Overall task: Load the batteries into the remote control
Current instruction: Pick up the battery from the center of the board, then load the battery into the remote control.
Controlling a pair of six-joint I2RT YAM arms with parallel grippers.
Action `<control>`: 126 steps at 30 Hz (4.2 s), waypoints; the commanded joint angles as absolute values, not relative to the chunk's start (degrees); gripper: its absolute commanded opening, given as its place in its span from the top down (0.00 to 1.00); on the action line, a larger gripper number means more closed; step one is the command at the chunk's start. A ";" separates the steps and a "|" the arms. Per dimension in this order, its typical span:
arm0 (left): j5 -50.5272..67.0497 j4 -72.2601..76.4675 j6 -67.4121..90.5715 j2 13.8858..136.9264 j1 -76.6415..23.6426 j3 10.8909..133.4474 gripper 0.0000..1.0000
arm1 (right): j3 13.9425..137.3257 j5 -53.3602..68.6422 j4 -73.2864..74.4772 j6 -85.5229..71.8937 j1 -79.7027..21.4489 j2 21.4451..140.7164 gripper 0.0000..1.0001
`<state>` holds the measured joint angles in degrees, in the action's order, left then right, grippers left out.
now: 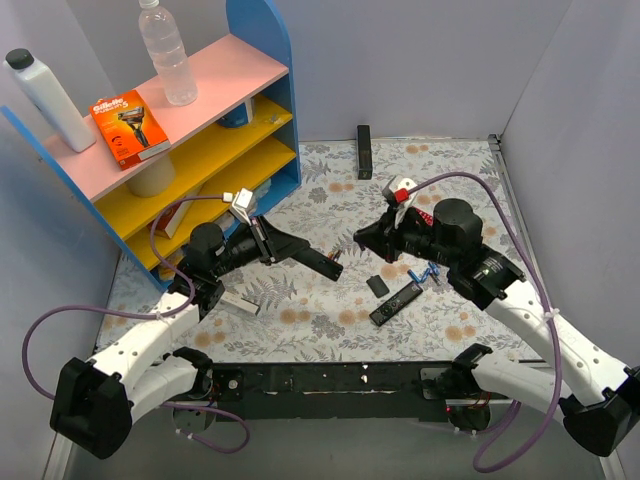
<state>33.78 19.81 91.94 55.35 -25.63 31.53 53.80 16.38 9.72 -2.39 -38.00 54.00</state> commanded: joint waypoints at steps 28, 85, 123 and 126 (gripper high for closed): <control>38.06 27.16 97.47 54.40 -25.84 35.16 1.00 | 54.05 13.80 3.16 4.22 -53.88 58.01 0.99; 37.44 24.79 98.53 55.81 -25.84 35.33 1.00 | 57.92 13.62 11.16 7.38 -54.05 62.84 0.61; 34.89 19.95 98.52 57.13 -25.84 35.95 1.00 | 76.11 11.86 28.74 -1.41 -54.05 71.10 0.68; 34.98 19.86 98.61 57.13 -25.93 36.12 1.00 | 75.85 12.04 28.92 -1.67 -54.14 71.80 0.68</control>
